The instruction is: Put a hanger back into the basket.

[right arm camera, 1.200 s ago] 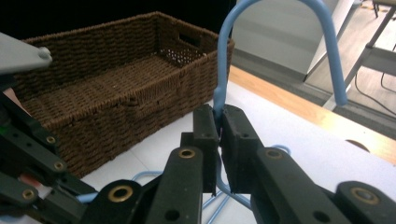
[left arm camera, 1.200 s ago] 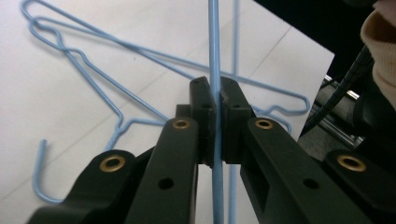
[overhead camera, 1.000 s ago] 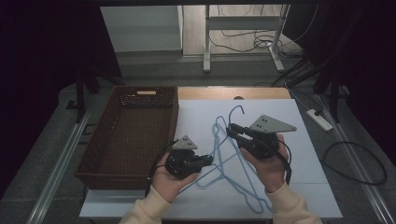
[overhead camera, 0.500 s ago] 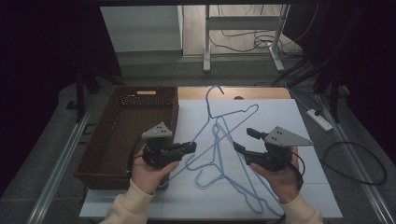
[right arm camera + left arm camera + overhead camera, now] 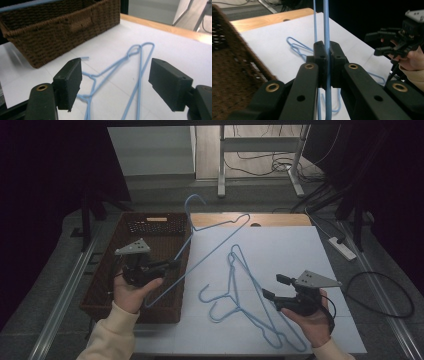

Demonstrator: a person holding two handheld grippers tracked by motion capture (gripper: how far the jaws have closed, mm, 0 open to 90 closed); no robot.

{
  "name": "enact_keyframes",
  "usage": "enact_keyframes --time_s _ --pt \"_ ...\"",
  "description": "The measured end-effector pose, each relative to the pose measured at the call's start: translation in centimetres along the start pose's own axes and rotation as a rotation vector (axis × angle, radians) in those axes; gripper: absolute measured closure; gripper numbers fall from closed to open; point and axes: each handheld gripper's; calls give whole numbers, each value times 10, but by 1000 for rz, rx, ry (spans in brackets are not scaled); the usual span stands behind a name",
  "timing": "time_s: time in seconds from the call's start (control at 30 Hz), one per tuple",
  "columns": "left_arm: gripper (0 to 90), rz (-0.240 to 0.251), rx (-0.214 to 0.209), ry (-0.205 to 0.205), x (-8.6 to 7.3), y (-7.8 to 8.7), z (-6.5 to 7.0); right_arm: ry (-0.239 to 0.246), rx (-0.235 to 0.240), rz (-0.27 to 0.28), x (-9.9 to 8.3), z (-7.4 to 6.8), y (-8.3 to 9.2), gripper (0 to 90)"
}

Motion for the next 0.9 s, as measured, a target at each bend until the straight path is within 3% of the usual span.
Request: enact_keyframes --time_s 0.37,0.9 --pt "864 51 83 18 -6 33 -32 -20 -42 -23 -12 10 0 263" --pt "864 38 157 69 -32 58 -83 -13 -75 -45 -17 13 -3 263"
Point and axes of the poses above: each handheld gripper's, and its own axes: y roughly backward along the jaws, x roughly out of its top, z roughly to its right, and after that the axes turned 4 degrees about -z, right-handed
